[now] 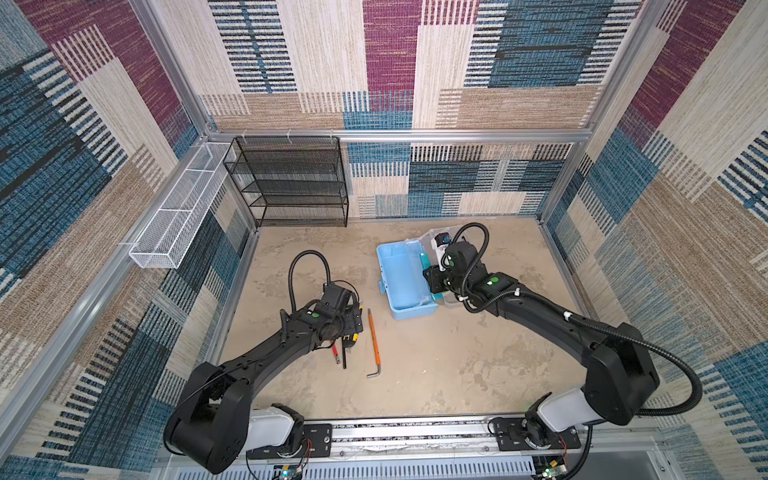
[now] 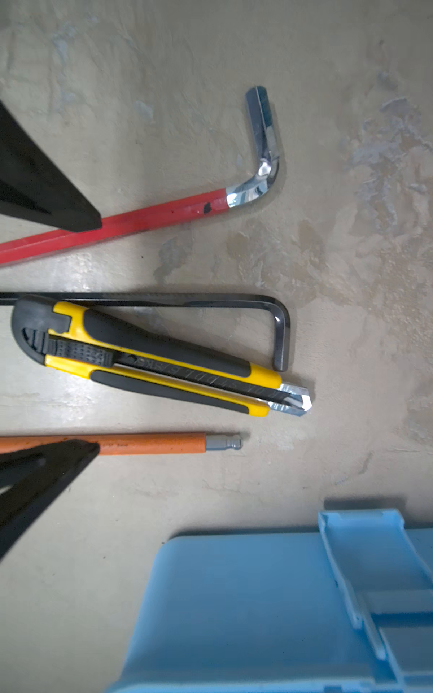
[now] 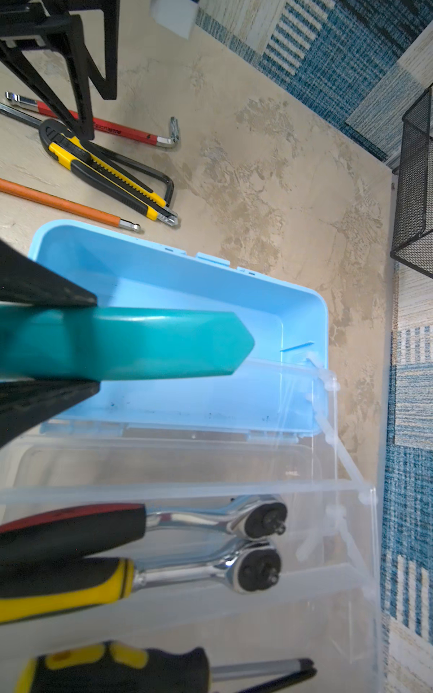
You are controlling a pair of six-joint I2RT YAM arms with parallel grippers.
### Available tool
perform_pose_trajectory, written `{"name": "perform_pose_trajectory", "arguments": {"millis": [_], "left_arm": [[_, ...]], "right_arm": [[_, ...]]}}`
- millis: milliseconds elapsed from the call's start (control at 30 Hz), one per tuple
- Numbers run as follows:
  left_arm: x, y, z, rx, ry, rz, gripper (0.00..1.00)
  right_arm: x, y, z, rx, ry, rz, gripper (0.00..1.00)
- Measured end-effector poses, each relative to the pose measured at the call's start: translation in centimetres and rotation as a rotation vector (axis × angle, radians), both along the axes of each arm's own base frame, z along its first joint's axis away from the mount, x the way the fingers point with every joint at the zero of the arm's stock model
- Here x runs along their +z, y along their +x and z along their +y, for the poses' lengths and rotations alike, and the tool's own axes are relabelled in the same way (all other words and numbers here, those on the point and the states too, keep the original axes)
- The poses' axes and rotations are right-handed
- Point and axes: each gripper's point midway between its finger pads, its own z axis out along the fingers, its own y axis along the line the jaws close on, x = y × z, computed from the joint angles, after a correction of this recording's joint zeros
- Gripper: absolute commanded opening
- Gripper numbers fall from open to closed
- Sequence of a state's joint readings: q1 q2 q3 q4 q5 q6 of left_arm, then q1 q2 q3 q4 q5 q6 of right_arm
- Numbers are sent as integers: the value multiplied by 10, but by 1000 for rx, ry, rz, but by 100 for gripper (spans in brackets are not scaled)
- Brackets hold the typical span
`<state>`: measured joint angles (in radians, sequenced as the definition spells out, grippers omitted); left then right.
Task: Pack the tool kit
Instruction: 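Lift the teal knife over the box while left gripper moves over the yellow utility knife, then lower the teal knife into the box, open right gripper while left grasps yellow knife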
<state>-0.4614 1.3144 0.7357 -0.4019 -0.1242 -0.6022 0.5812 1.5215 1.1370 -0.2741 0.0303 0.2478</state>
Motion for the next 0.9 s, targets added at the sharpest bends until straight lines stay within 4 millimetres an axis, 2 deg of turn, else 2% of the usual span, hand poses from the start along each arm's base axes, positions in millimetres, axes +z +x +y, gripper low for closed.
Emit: {"name": "perform_pose_trajectory", "arguments": {"millis": [200, 400, 667, 900], "left_arm": [[-3, -1, -5, -22, -8, 25, 86], [-9, -3, -9, -55, -3, 63, 81], [-9, 1, -12, -71, 2, 65, 75], [-8, 9, -20, -94, -5, 74, 67]], "right_arm": [[-7, 39, -4, -40, -27, -3, 23], [-15, 65, -1, -56, -50, 0, 23], [-40, 81, -4, -91, -120, 42, 25], [-63, 83, -13, -121, -190, 79, 26]]}}
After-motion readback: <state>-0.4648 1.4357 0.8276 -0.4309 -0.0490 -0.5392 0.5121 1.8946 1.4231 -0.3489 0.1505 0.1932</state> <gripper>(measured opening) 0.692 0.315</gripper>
